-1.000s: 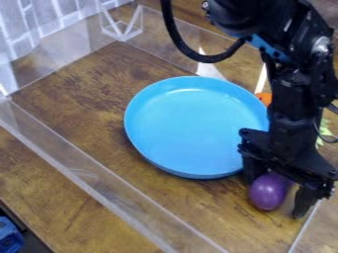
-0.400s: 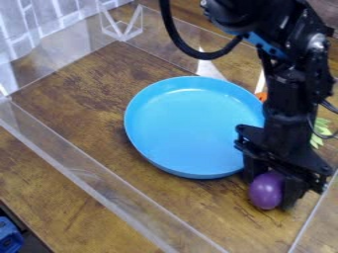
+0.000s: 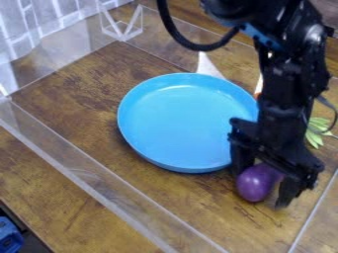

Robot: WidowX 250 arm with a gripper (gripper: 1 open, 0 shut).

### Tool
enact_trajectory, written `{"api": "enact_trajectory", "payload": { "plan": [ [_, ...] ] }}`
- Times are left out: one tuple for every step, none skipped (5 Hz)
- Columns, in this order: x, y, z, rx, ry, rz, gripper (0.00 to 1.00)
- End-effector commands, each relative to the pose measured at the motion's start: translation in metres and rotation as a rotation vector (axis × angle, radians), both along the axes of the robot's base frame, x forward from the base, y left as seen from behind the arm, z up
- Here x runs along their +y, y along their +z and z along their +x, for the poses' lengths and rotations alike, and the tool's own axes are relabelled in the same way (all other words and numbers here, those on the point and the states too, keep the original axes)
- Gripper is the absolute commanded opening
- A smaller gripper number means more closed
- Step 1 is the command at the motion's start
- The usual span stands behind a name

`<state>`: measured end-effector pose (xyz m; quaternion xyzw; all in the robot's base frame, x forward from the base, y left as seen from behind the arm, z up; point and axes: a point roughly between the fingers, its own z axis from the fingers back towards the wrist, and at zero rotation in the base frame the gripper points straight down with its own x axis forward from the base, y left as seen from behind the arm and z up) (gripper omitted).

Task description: Remove the purple eggplant from the blue tray and put it on the table

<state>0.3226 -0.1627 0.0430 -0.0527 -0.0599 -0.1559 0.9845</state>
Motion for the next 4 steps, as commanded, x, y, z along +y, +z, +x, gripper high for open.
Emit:
{"api": "enact_trajectory", "payload": {
  "plan": [
    [-0.009,0.037,0.008,-0.091,0.011,-0.024,1.00],
    [-0.013,0.036,0.011,-0.097,0.017,-0.018,1.00],
    [-0.007,0.045,0.017,-0.123,0.019,-0.018,1.00],
    [0.001,0.066,0.022,-0.165,0.029,-0.017,1.00]
  ]
}}
